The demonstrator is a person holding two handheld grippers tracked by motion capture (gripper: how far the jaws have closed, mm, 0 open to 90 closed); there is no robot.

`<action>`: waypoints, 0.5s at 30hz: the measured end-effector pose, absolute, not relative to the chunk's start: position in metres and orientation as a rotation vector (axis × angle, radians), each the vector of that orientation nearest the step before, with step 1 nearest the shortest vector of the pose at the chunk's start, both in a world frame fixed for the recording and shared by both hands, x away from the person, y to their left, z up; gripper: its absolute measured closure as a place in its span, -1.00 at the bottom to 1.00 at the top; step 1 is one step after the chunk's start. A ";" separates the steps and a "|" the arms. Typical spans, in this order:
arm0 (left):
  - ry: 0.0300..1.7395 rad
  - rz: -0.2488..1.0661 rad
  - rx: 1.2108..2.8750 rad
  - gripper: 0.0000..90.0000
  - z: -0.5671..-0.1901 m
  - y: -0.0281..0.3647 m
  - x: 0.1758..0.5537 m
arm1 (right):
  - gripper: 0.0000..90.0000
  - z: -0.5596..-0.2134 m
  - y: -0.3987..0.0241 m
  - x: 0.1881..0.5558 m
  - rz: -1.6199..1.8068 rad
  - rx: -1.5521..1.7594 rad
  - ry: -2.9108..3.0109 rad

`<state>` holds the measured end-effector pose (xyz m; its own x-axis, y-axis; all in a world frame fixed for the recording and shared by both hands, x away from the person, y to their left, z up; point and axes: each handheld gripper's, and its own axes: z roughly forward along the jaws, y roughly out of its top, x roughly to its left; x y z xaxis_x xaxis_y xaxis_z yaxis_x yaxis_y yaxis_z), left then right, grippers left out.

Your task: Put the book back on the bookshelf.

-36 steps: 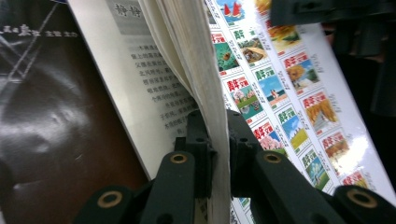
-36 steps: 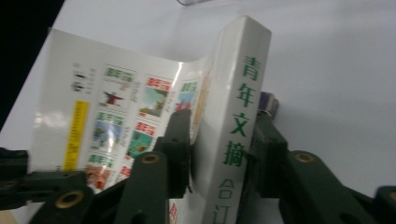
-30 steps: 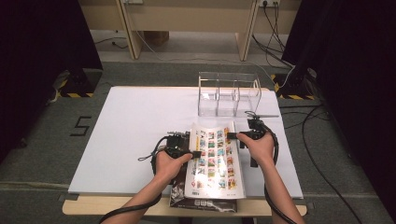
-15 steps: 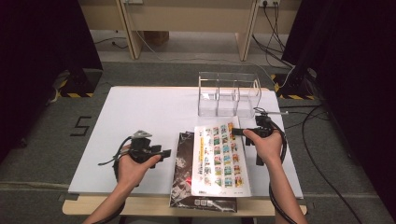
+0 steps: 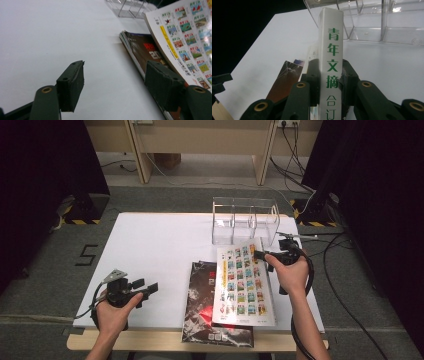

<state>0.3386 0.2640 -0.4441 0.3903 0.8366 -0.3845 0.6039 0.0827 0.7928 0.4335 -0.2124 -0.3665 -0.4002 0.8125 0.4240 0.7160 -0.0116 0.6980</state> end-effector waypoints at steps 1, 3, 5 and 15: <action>1.309 0.276 1.590 -0.31 -0.447 0.268 0.337 | 0.63 -0.367 -0.212 0.434 1.389 1.657 2.131; 1.317 0.272 1.555 -0.31 -0.452 0.271 0.335 | 0.63 -0.362 -0.212 0.432 1.382 1.632 2.119; 1.310 0.276 1.569 -0.30 -0.455 0.272 0.335 | 0.63 -0.356 -0.212 0.431 1.378 1.612 2.103; 1.340 0.310 1.587 -0.20 -0.462 0.270 0.329 | 0.64 -0.340 -0.218 0.425 1.414 1.576 2.009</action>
